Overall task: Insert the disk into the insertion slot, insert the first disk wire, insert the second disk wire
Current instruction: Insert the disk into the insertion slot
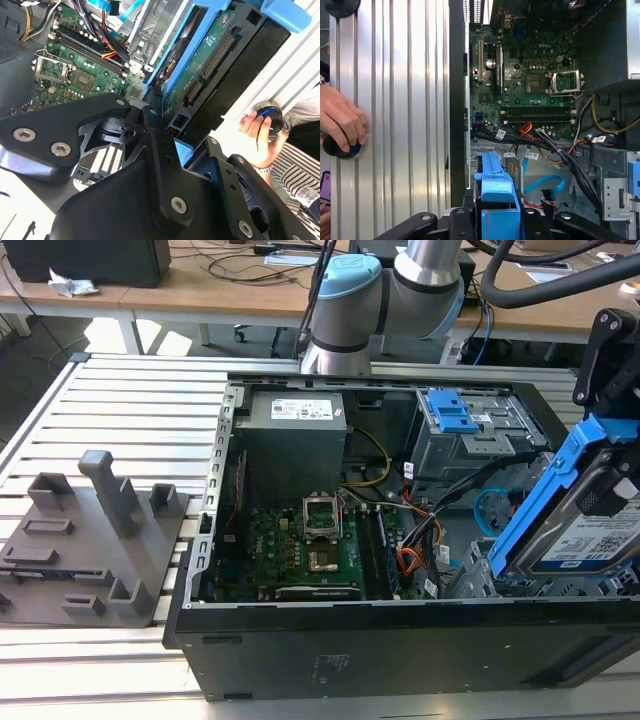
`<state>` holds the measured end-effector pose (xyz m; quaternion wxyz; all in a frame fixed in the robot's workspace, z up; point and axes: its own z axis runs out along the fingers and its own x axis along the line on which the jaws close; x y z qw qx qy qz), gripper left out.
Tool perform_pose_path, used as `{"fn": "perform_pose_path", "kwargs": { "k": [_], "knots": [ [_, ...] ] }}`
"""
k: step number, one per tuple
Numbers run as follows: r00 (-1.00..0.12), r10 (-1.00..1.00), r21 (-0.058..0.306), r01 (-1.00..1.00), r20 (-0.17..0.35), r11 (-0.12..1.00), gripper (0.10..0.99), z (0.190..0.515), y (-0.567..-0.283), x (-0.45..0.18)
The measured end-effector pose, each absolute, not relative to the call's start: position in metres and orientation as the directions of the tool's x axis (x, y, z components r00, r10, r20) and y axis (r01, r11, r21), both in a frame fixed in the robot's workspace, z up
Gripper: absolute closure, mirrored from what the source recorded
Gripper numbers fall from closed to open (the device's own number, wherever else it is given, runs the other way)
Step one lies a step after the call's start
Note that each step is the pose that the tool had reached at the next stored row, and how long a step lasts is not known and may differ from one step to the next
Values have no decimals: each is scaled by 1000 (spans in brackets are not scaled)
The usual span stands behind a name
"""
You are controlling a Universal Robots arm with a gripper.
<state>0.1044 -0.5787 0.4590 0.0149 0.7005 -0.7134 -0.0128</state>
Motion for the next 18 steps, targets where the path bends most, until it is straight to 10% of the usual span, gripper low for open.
{"fn": "perform_pose_path", "kwargs": {
  "k": [18],
  "knots": [
    [-18, -1000, 39, -999, 3, 18, 722, 449, -579, 104]
  ]
}}
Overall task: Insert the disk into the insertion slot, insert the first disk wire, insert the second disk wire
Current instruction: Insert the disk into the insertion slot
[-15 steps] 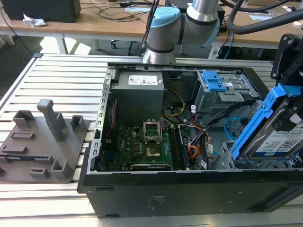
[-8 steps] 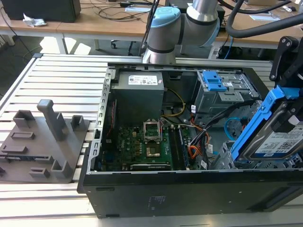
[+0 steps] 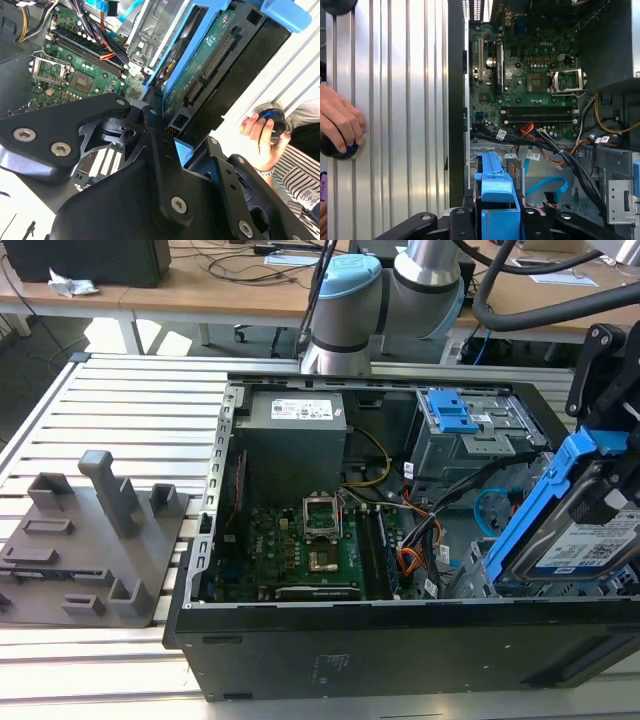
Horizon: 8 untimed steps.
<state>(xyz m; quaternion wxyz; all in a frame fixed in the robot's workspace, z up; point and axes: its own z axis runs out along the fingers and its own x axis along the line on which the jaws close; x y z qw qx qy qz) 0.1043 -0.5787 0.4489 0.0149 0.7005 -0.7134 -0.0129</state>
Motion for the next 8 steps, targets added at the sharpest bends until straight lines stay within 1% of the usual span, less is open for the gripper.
{"fn": "perform_pose_path", "kwargs": {
  "k": [8],
  "knots": [
    [-18, -1000, 39, -999, 3, 18, 722, 440, -579, 104]
  ]
}}
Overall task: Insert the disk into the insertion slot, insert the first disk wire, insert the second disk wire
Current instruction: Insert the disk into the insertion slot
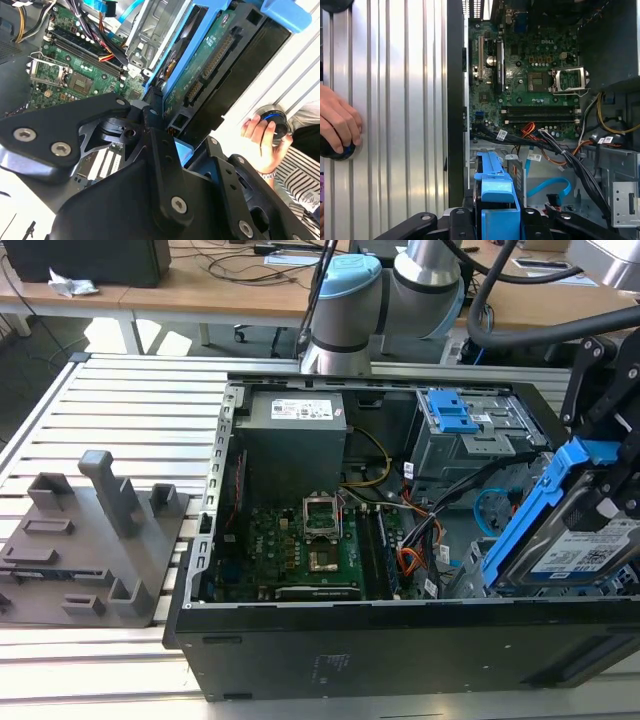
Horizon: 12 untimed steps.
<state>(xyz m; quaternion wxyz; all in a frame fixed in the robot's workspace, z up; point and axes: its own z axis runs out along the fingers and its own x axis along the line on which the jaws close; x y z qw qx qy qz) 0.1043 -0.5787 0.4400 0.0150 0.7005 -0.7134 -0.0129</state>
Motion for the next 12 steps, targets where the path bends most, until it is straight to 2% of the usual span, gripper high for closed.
{"fn": "perform_pose_path", "kwargs": {
  "k": [8, 12],
  "knots": [
    [-18, -1000, 39, -999, 3, 18, 722, 441, -575, 105],
    [-17, -1000, 40, -999, 3, 17, 722, 441, -561, 112]
  ]
}}
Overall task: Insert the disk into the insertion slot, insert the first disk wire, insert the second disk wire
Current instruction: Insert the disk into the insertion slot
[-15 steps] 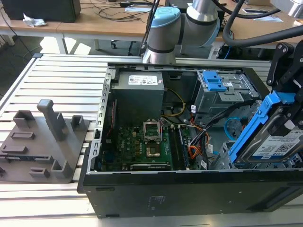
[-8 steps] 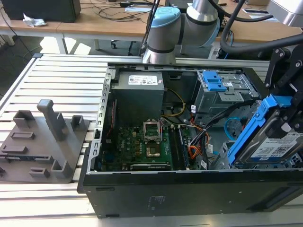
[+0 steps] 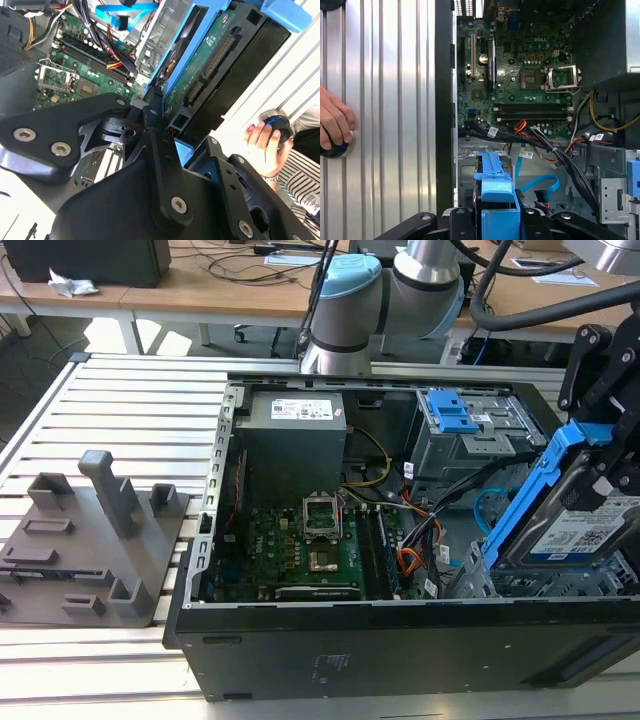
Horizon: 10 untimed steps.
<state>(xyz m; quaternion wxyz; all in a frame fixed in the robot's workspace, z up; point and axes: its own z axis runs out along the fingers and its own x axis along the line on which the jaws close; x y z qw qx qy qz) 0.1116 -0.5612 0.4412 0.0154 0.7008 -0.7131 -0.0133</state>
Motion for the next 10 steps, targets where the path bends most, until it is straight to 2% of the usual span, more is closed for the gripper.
{"fn": "perform_pose_path", "kwargs": {
  "k": [10],
  "knots": [
    [-17, -1000, 47, -999, 3, 17, 722, 436, -546, 122]
  ]
}}
